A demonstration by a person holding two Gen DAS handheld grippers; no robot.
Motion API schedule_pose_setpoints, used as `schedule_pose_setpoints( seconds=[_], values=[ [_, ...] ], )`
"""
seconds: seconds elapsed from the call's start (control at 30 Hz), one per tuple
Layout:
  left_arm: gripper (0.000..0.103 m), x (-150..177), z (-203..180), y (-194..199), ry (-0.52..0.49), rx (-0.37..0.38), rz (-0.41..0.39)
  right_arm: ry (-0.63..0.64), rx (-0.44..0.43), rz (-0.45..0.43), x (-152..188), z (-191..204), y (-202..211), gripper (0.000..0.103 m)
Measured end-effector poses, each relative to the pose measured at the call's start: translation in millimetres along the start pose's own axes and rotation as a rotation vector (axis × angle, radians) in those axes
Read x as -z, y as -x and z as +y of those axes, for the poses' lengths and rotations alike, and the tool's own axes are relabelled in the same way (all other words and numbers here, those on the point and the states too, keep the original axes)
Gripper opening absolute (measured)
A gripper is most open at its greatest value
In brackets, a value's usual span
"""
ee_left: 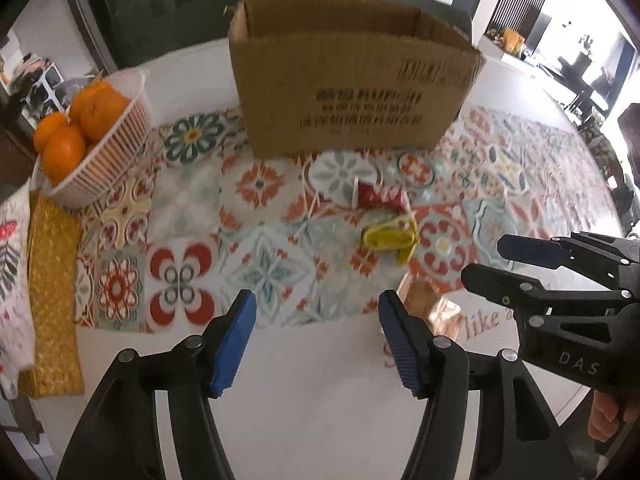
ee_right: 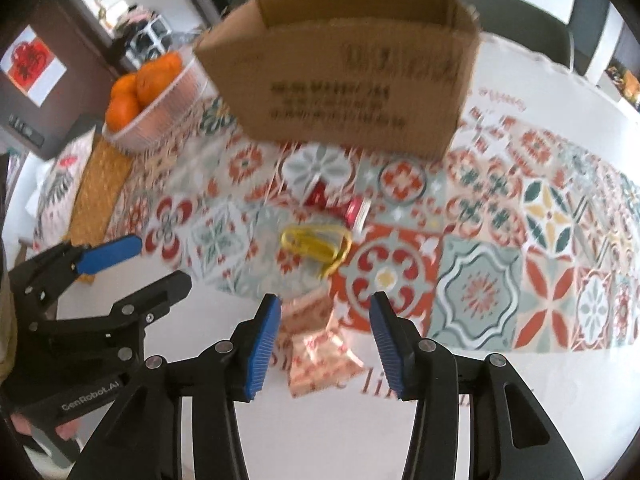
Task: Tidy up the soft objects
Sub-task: 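Move both open tools back toward the biscuit packets and yellow clip, then grasp the Fortune Biscuits packets with the right tool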
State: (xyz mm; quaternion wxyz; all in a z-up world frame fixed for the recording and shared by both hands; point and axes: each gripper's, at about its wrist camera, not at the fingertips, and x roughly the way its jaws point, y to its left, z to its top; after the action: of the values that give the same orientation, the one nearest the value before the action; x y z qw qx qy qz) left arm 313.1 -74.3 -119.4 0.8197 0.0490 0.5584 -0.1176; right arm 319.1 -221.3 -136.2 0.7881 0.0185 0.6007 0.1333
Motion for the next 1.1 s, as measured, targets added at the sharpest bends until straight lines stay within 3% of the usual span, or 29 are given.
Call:
schedule_pose_setpoints(
  seconds=[0.47,0.77,1.1],
  values=[
    [0.065,45,6,-26,0.030,-0.025,0.117,0.134,0.008,0.173,25,16,-44,0.065],
    [0.067,58,13,-42,0.058,-0.048,0.165,0.185,0.024,0.249,27,20,-75,0.066],
    [0.067,61,21,-57,0.078,-0.038,0.192,0.165,0.006,0.252,25,22,-93,0.066]
  ],
)
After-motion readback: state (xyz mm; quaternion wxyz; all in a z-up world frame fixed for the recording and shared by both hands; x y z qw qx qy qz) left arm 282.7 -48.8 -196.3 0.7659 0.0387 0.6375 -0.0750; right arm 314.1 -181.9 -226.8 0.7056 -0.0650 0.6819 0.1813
